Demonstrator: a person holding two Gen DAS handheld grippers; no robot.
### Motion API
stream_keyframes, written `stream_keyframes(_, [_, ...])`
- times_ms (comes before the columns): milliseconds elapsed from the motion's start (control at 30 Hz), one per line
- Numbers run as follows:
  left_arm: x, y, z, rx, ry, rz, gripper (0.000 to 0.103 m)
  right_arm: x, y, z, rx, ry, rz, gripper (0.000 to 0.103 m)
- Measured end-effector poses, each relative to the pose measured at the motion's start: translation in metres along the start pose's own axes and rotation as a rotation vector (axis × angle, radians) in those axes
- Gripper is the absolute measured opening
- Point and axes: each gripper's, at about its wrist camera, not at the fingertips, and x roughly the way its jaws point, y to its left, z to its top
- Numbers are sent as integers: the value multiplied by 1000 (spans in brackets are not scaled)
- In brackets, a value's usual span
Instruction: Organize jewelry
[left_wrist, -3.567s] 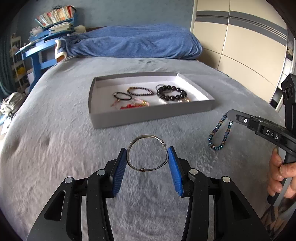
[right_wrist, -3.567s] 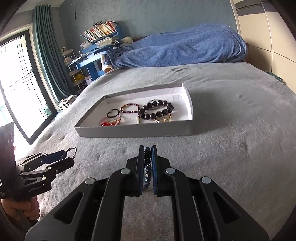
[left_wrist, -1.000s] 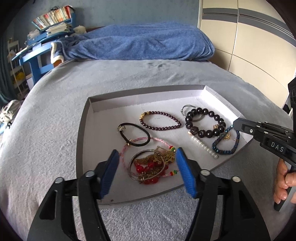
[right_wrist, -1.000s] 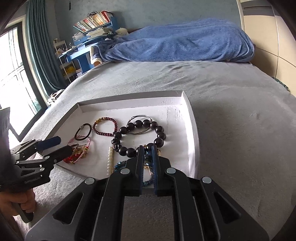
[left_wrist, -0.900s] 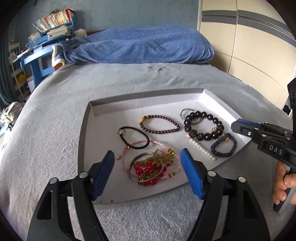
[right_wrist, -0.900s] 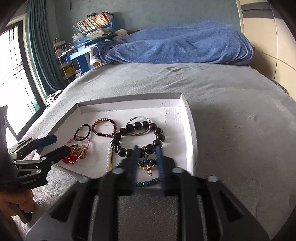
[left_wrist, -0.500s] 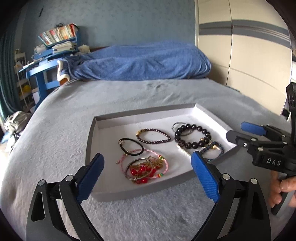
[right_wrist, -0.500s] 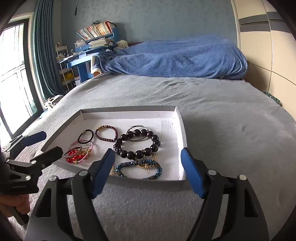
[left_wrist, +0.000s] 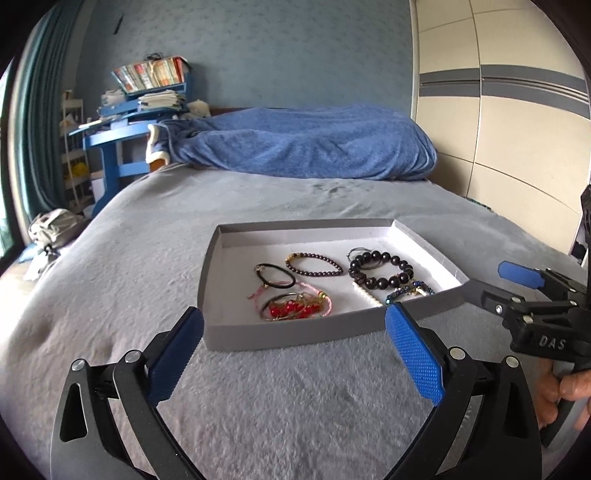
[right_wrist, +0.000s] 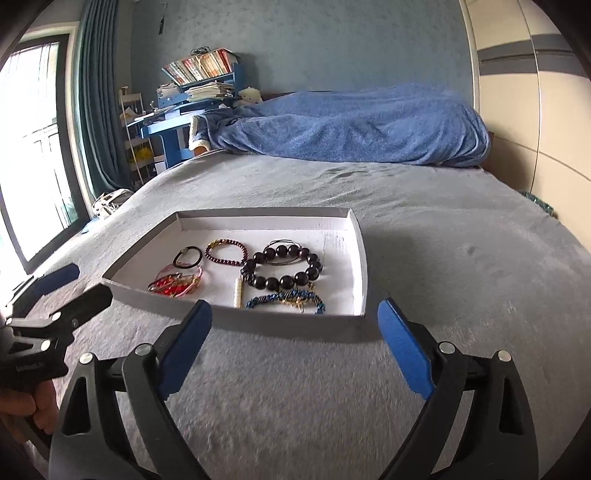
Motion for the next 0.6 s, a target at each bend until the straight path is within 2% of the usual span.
stream_keyframes(200, [-15, 0, -7, 0, -33, 21, 98, -12, 6, -14, -16, -14, 2, 95])
stream_keyframes(600, [-29, -4, -15, 5, -11, 36, 98, -25, 11, -24, -24, -36, -18, 97])
